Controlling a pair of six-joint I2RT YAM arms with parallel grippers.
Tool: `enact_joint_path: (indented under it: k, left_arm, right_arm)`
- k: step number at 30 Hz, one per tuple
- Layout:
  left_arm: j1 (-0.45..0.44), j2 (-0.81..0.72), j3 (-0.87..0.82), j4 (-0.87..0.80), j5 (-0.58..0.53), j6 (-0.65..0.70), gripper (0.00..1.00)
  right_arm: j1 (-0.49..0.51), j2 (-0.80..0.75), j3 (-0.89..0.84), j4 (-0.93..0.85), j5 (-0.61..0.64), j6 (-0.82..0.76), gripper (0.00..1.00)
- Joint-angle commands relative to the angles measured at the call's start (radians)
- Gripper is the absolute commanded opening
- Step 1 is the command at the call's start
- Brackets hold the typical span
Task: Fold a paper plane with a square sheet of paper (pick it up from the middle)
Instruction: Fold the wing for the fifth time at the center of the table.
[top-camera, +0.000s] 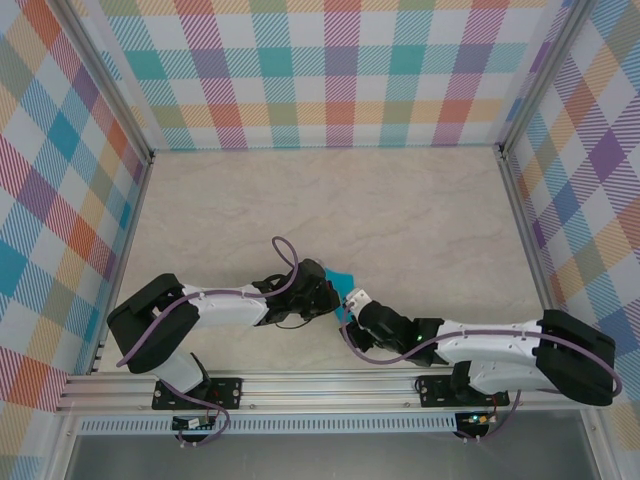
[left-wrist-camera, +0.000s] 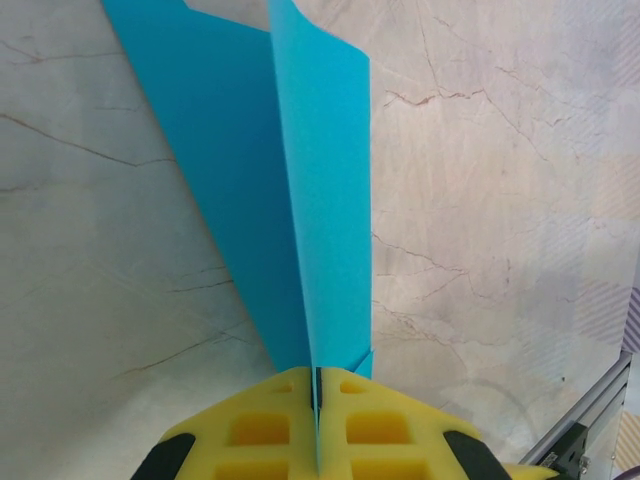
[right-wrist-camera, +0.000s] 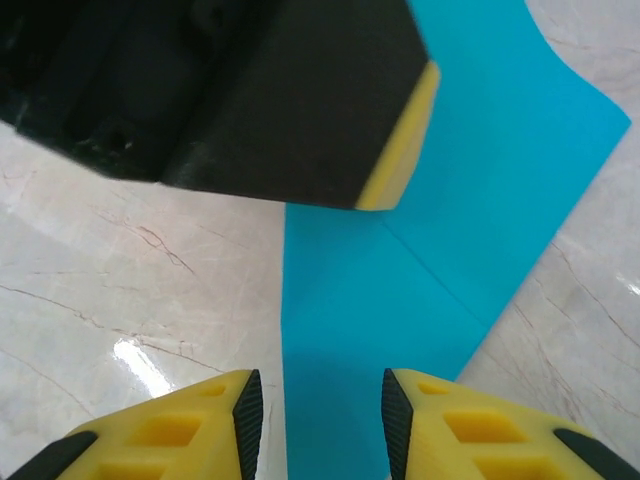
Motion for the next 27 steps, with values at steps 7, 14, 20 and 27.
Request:
enact_joint_path:
  k: [7,14,20,27]
  left_arm:
    - [0.012,-0.012,0.028,-0.02,0.016,0.02,0.0]
    - [0.013,-0.007,0.032,-0.023,0.02,0.024,0.0]
    - [0.013,-0.003,0.039,-0.028,0.02,0.022,0.0]
    - [0.013,0.005,0.042,-0.022,0.02,0.021,0.0]
  right_arm:
    - [0.089,0.141,0.024,0.131,0.186,-0.103,0.38]
    - [0.091,0.149,0.013,0.137,0.221,-0.11,0.36]
    - [0.093,0.133,0.005,0.141,0.236,-0.116,0.33]
    - [0.093,0.159,0.016,0.143,0.233,-0.12,0.32]
